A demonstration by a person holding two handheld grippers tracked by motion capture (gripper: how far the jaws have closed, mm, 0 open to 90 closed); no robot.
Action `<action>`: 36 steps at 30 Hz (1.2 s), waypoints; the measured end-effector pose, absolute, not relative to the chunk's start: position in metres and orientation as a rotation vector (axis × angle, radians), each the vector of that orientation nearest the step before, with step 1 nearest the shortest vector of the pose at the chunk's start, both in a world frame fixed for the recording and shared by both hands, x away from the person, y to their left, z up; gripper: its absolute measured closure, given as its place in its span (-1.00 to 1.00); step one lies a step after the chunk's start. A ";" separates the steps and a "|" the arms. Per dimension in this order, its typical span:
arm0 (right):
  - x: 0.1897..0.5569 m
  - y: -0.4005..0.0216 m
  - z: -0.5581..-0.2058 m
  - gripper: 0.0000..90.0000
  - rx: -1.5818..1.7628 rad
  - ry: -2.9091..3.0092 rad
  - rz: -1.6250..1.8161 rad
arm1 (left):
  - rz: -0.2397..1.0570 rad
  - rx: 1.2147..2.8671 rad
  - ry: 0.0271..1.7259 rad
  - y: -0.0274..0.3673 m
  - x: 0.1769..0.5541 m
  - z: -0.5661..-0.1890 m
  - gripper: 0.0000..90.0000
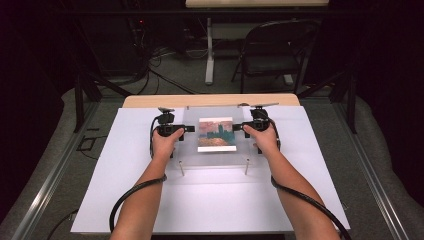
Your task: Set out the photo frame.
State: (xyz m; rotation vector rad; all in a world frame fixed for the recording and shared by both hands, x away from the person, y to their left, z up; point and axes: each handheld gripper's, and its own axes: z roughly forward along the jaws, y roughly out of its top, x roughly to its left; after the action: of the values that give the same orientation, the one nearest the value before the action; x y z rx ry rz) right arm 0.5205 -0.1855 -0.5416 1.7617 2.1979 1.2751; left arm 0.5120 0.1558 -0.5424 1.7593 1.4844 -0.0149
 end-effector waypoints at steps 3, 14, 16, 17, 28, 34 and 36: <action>0.520 -0.185 -0.541 -0.31 1.758 2.193 1.267 | -0.011 1.761 1.488 0.155 0.512 -0.542 -0.26; 0.520 -0.182 -0.538 -0.31 1.764 2.189 1.242 | 0.006 1.766 1.491 0.154 0.511 -0.539 -0.25; 0.520 -0.182 -0.538 -0.31 1.761 2.191 1.239 | 0.007 1.769 1.492 0.154 0.511 -0.539 -0.25; 0.520 -0.182 -0.538 -0.31 1.761 2.191 1.239 | 0.007 1.769 1.492 0.154 0.511 -0.539 -0.25; 0.515 -0.179 -0.526 -0.31 1.711 2.187 1.224 | 0.042 1.762 1.485 0.154 0.506 -0.528 -0.20; 0.511 -0.178 -0.517 -0.31 1.674 2.194 1.210 | 0.074 1.761 1.477 0.154 0.502 -0.519 -0.17; 0.509 -0.177 -0.513 -0.31 1.653 2.194 1.204 | 0.078 1.750 1.477 0.155 0.500 -0.515 -0.14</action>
State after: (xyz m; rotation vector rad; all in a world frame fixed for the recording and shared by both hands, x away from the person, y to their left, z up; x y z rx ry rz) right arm 0.5094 -0.1773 -0.5130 1.6530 2.1941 1.2037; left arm 0.4997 0.1546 -0.5153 1.7499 1.4773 0.0785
